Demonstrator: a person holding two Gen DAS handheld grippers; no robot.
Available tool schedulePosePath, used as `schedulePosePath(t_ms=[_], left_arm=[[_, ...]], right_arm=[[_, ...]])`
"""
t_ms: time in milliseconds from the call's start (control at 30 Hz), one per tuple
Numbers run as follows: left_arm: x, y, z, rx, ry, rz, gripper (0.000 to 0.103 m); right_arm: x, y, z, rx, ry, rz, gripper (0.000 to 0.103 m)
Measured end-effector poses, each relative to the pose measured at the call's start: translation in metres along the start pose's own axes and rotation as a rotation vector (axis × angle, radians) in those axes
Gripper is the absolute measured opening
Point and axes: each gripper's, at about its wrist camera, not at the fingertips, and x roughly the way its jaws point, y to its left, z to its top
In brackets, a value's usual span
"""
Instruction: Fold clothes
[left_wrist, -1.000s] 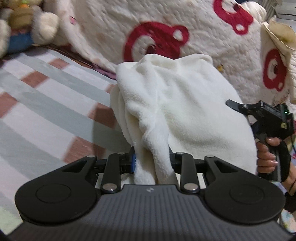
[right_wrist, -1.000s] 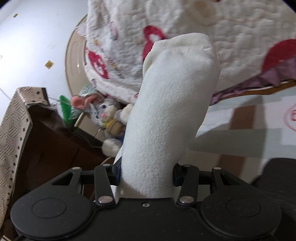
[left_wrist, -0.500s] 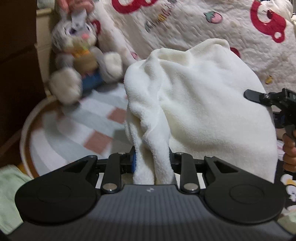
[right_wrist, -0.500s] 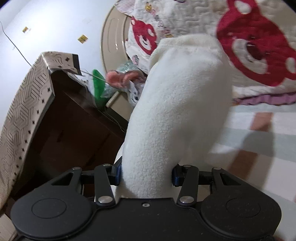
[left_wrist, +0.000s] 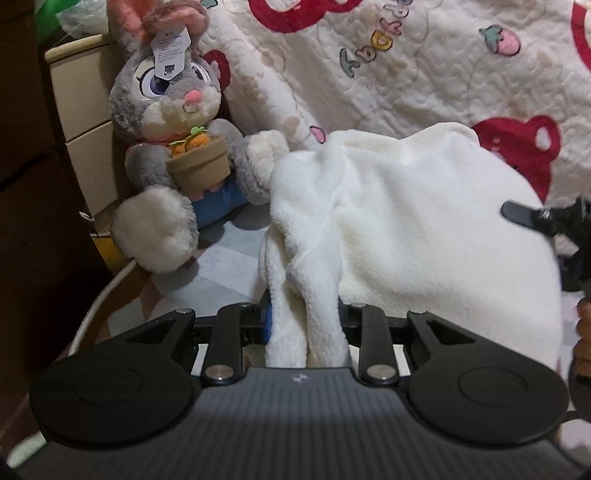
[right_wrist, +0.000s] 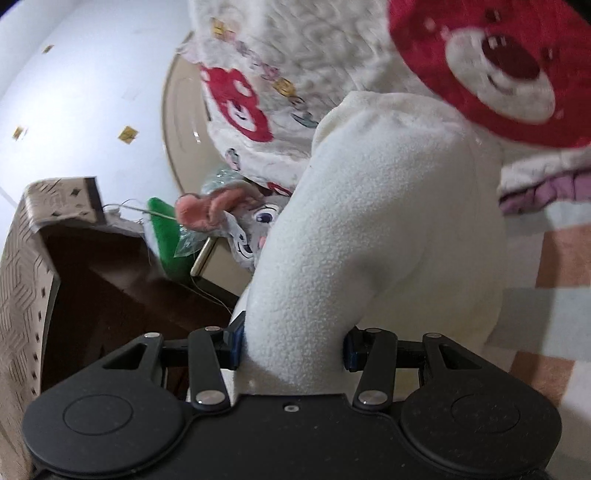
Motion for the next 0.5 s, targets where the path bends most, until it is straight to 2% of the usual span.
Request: schedulePosePath(t_ms=[67, 167, 300, 333, 400, 500], left_arm=[[-0.007, 0.008, 0.007, -0.017, -0.012, 0.003, 0.025], [-0.027, 0.011, 0.023, 0.041, -0.052, 0.011, 0.025], [-0.022, 0.006, 0.026, 0.060, -0.056, -0.007, 0.025], [-0.020, 0.005, 0.027, 0.063, -0.055, -0.013, 0.025], [-0.007, 0.002, 0.023, 0.057, -0.026, -0.026, 0.025], [0.054, -0.001, -0.012, -0.040, 0.150, -0.067, 0.025]], right_arm=[[0.008, 0.002, 0.004, 0.028, 0.004, 0.037, 0.053], [0.015, 0.013, 0.011, 0.012, 0.009, 0.100, 0.053], [0.018, 0.019, 0.025, -0.016, 0.017, 0.197, 0.054], [0.015, 0.014, 0.025, -0.013, 0.008, 0.198, 0.055], [0.009, -0.007, 0.018, 0.024, 0.006, 0.097, 0.055], [0.002, -0.045, -0.001, 0.101, 0.053, -0.115, 0.056]])
